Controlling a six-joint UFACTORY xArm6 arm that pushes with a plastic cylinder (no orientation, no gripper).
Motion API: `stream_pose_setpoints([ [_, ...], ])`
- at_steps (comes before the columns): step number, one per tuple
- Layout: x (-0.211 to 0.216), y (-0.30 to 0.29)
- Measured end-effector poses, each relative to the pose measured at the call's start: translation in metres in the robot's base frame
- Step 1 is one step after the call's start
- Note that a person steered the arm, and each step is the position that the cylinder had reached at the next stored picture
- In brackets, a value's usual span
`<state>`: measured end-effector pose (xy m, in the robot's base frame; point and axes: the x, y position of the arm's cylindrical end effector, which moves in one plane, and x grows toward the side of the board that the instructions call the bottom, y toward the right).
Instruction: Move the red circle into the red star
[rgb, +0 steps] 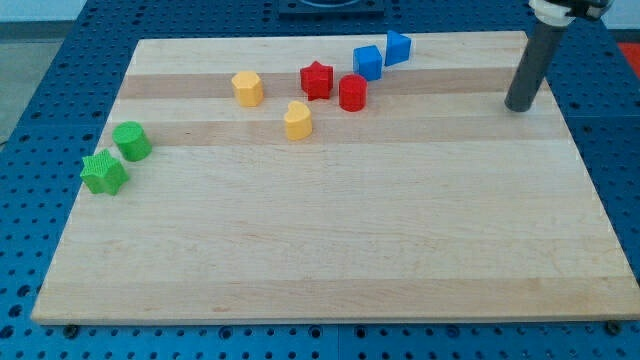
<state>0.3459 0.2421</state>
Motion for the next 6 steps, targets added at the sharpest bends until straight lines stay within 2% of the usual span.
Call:
stream_pose_setpoints([
  [5,-0.01,0.0],
  [6,-0.008,-0.018],
])
